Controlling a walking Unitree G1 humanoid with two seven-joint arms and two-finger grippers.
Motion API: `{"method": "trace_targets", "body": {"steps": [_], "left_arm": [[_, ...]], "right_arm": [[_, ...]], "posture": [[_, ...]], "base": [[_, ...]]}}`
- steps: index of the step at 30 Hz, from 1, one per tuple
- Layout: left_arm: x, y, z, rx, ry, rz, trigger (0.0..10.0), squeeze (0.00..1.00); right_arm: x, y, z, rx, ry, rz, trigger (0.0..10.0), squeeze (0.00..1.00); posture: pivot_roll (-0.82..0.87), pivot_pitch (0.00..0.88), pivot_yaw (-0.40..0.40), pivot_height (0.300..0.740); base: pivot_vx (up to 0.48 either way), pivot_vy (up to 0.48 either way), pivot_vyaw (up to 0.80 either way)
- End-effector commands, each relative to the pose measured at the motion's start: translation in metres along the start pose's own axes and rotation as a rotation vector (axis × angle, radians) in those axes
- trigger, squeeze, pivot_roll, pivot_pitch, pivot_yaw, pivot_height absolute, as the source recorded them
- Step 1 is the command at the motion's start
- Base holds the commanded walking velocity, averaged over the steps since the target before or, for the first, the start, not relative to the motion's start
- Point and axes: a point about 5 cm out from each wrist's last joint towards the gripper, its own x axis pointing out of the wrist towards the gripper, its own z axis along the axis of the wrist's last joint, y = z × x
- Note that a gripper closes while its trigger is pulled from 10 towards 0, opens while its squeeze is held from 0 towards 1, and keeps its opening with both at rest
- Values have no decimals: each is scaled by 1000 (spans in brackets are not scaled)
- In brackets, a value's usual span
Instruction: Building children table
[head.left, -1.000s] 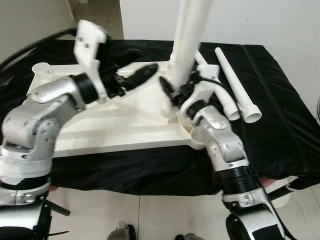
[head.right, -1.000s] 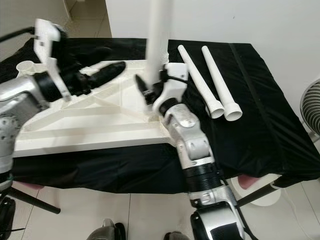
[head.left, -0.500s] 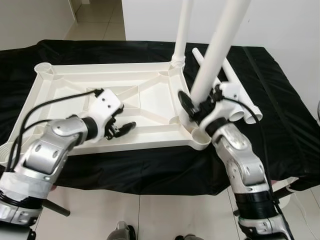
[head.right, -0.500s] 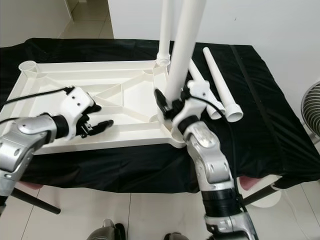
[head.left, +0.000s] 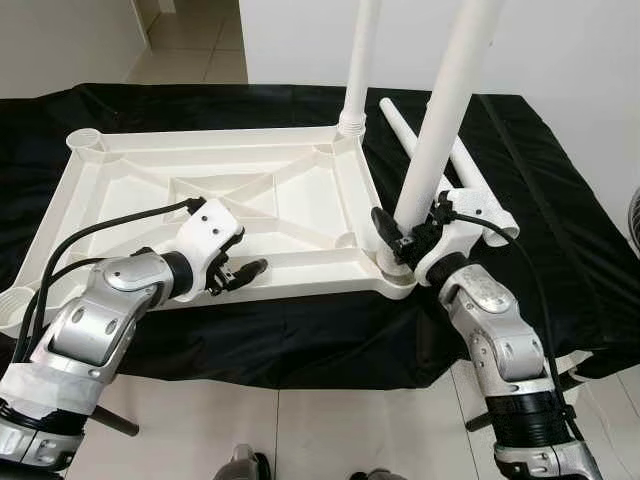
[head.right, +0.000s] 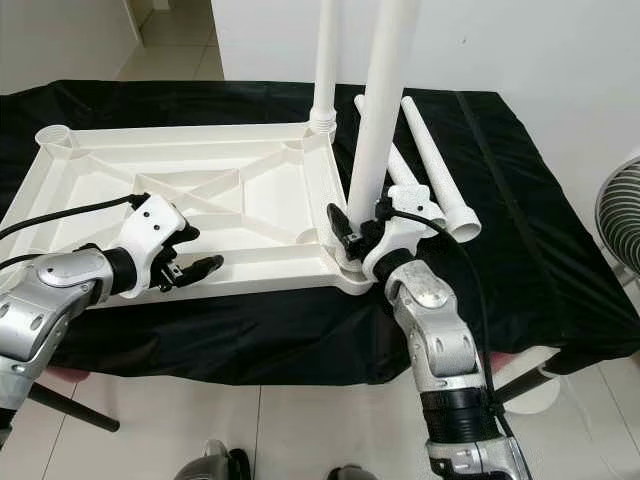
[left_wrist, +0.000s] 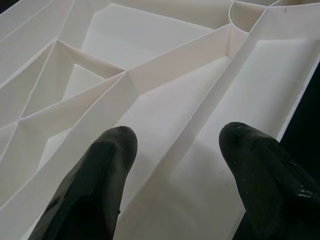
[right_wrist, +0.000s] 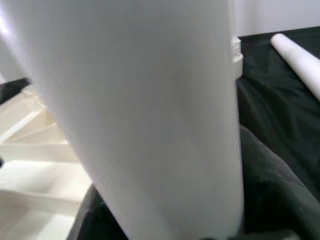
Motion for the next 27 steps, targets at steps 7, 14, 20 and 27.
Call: {"method": "trace_targets", "body": {"steps": [7, 14, 20, 27], "left_arm": [[-3, -14, 17, -27, -115, -166, 10000, 0], [-4, -17, 22, -56, -151, -213, 10000, 0], [-6, -16, 22, -49, -145, -218, 10000, 0], [-8, -27, 35, -43, -192, -381, 10000, 0]], "right_arm": [[-9, -1, -19, 12, 88, 39, 10000, 0], [-12, -4, -31, 74, 133, 59, 10000, 0], [-13, -10, -32, 0, 137, 60, 10000, 0], [-7, -16, -36, -30, 145, 93, 10000, 0]], "posture": [[-21, 119, 19, 740], [-25, 113, 15, 740], [-22, 114, 14, 740], [-17, 121, 24, 740]], "base": [[0, 0, 0], [0, 0, 0], [0, 0, 0], [0, 0, 0]]}}
